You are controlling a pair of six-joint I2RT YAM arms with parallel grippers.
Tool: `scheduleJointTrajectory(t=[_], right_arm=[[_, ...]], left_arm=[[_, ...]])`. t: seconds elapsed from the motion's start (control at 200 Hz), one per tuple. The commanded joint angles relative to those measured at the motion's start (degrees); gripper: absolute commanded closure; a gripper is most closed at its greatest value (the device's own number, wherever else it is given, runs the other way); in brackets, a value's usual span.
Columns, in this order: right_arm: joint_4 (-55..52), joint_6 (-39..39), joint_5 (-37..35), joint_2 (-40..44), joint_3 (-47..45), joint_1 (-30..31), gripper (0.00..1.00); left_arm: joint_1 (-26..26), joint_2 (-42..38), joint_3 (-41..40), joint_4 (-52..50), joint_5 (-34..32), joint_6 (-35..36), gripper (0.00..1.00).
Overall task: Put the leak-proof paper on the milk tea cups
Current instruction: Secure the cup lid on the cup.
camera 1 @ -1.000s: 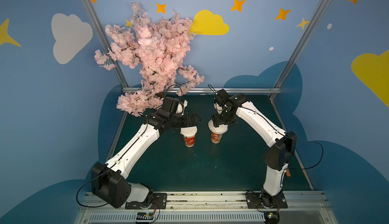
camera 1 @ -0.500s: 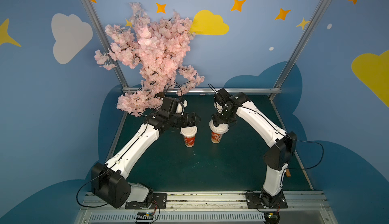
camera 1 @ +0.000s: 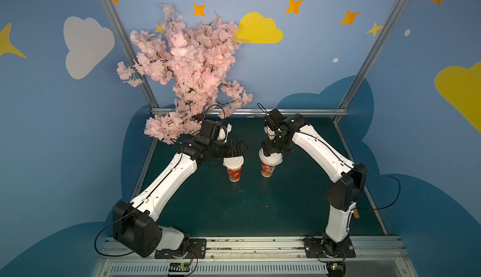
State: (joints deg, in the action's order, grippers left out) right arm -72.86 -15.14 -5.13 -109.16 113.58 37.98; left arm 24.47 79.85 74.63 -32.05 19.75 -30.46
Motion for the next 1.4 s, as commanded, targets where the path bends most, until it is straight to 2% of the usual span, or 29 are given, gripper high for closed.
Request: scheduleJointTrajectory(t=[0.0, 0.906, 1.146, 1.232, 1.397], right_arm=[[-0.9, 0.2, 0.3, -0.9, 1.4, 0.4, 0.22], [1.2, 0.3, 0.1, -1.4, -3.2, 0.2, 0.22], [2.2, 0.0, 0.3, -0.6, -4.7, -0.1, 0.22], [3.2, -0.2, 0.4, 0.0, -5.6, -0.1, 0.21], [3.8, -0.2, 0.6, 0.4, -6.4, -0.2, 0.21]], left_arm=[[-0.3, -0.1, -0.4, 0.3, 0.8, 0.0, 0.00], [-0.4, 0.6, -0.1, 0.7, 1.5, -0.4, 0.00], [0.7, 3.4, 1.9, 1.5, 3.0, -1.2, 0.00], [1.1, 5.3, 3.4, 2.3, 4.2, -1.9, 0.03], [1.9, 10.8, 7.1, 3.7, 7.7, -3.0, 0.15]])
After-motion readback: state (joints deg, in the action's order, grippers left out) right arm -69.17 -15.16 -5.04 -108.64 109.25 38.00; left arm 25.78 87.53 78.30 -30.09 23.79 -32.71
